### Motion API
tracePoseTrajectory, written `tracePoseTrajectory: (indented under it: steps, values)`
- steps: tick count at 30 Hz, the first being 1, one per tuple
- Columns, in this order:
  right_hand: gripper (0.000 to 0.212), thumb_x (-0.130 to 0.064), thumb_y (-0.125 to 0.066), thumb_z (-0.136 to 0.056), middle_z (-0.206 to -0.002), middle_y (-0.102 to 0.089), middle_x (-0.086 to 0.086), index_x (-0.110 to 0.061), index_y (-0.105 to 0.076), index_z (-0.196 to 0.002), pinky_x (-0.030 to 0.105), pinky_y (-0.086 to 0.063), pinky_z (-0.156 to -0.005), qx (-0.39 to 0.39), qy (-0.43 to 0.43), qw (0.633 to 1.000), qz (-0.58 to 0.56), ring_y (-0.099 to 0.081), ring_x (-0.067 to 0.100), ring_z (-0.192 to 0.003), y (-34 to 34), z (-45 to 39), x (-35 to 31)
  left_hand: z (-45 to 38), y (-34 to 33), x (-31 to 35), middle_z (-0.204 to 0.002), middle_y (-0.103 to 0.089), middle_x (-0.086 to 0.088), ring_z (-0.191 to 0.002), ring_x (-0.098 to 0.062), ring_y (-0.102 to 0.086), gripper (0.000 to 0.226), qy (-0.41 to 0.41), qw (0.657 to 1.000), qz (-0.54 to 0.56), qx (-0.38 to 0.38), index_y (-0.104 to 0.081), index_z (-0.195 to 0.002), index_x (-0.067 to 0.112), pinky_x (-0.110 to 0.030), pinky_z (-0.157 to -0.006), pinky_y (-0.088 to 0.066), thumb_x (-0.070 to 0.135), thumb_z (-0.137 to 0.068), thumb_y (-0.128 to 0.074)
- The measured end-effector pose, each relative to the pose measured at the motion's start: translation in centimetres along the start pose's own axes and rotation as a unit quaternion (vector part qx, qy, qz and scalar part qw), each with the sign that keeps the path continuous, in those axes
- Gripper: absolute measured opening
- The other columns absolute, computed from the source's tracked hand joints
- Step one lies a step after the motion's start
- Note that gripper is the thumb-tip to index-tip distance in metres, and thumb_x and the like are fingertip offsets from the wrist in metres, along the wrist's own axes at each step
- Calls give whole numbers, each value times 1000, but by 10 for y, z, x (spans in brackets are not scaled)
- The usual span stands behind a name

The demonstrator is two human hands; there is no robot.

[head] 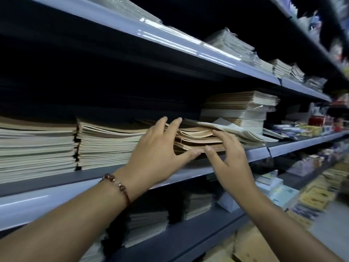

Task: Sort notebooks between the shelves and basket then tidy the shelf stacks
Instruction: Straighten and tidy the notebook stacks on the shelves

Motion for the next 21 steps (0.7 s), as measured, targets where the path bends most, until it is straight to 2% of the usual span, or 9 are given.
tracePoseTrajectory:
  steps: [4, 7, 11, 13, 17, 19, 21]
  values:
    - [55, -48, -57, -94, -143, -44, -12, -26, -46, -144, 25, -31, -110, -25, -68, 997, -30, -38, 2, -133, 5, 2, 52, -17, -23, -7, -166, -11, 0, -151, -23, -17, 95, 26, 999, -6, -17, -16, -156, 38, -40, -118, -22, 83, -77, -47]
    - [57, -52, -57, -91, -140, -42, -17, -30, -45, -143, 26, -31, -111, -35, -64, 997, -38, -37, 1, -132, 0, -4, 71, -21, -26, -10, -166, -12, 2, -151, -21, -17, 99, 31, 999, -8, -5, -12, -156, 40, -41, -119, -21, 85, -74, -44]
    - [62, -60, -52, -87, -139, -36, -20, -34, -43, -143, 3, -25, -99, -38, -33, 996, -72, -34, -8, -130, -10, -11, 80, -22, -30, -16, -165, -10, 9, -150, -17, -16, 105, 49, 998, -38, -9, -15, -153, 45, -40, -119, -19, 98, -63, -30]
    - [62, -61, -53, -87, -140, -34, -22, -36, -41, -143, -4, -26, -94, -28, -23, 995, -98, -33, -11, -130, -12, -13, 85, -21, -28, -18, -163, -14, 15, -148, -12, -19, 107, 55, 997, -46, 10, -20, -151, 48, -36, -116, -23, 99, -58, -28]
    - [58, -68, -56, -86, -138, -33, -26, -47, -41, -137, -8, -22, -93, -15, -7, 988, -153, -31, -15, -130, -13, -21, 90, -18, -27, -18, -155, -20, 31, -142, 0, -26, 99, 60, 996, -38, 46, -28, -145, 54, -27, -109, -26, 97, -57, -36]
    - [58, -66, -61, -81, -137, -31, -35, -53, -41, -134, -9, -21, -92, -30, -9, 983, -183, -29, -20, -128, -16, -29, 94, -20, -30, -20, -151, -26, 35, -140, 2, -29, 92, 71, 995, -35, 58, -36, -142, 54, -29, -109, -27, 97, -60, -39]
    - [65, -61, -64, -74, -139, -30, -41, -51, -43, -134, -7, -23, -93, -54, -19, 981, -185, -27, -23, -128, -26, -36, 97, -22, -32, -25, -149, -33, 32, -139, -1, -34, 85, 86, 994, -33, 64, -43, -139, 50, -33, -109, -30, 94, -67, -41]
Point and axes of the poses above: each hand's wrist, its own z-axis away from the middle knuckle, its own y-axis out of the back of the hand, x = y × z, the point moved 10 cm from there along -z, towards the middle knuckle
